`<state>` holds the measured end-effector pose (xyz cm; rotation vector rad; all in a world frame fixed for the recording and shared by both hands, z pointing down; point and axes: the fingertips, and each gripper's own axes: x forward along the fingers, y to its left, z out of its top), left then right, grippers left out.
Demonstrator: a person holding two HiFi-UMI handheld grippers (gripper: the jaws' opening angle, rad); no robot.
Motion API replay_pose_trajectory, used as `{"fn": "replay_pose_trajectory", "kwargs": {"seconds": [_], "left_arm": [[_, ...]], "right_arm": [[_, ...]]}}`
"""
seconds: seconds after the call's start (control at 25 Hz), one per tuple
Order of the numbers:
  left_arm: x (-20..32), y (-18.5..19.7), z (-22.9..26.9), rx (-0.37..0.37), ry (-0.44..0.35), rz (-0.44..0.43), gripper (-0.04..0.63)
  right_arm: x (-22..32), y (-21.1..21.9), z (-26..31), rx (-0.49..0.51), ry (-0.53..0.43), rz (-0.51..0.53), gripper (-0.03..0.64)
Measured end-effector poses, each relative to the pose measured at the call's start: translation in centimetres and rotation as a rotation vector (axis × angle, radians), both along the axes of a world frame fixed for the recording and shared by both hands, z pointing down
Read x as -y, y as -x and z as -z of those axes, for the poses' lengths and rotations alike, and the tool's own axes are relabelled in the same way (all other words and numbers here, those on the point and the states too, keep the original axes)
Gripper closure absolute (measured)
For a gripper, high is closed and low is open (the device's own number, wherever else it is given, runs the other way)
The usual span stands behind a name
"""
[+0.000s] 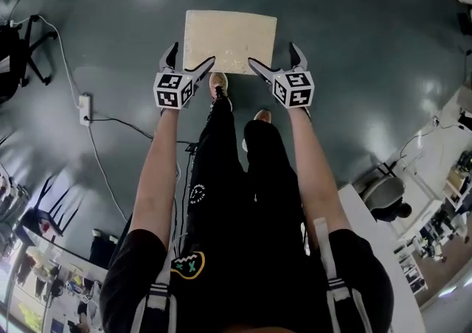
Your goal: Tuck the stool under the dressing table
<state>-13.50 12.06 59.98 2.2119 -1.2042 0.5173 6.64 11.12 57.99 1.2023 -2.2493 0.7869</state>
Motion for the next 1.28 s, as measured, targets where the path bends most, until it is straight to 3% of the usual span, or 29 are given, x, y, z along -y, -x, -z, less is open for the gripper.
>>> {"fn": "replay_pose_trajectory", "kwargs": {"seconds": [0.4, 0.68, 0.84, 1.12, 1.28], "left_arm": [[1.8, 2.6, -15.9, 0.028, 0.336, 0.063, 0.08], [3.9, 2.2, -20.6, 0.053, 0.428, 0.082, 0.08], [4.2, 2.4, -22.7, 0.1, 0.499, 0.051, 0.08], [4.6, 2.0, -23.7, 0.009, 0.575, 0.03, 0.08], [4.9, 1.6, -23.7, -0.003, 0.595, 0.0, 0.083]], "right_arm": [[2.5, -2.8, -16.4, 0.025, 0.317, -0.121, 0.018], [3.6, -3.6, -22.3, 0.046, 0.45, -0.136, 0.018], [3.6, -4.1, -24.2, 0.032, 0.51, -0.138, 0.018], [3.7, -3.0, -25.8, 0.068, 0.567, -0.096, 0.018], [4.4, -2.4, -25.8, 0.09, 0.558, -0.148, 0.018]]}}
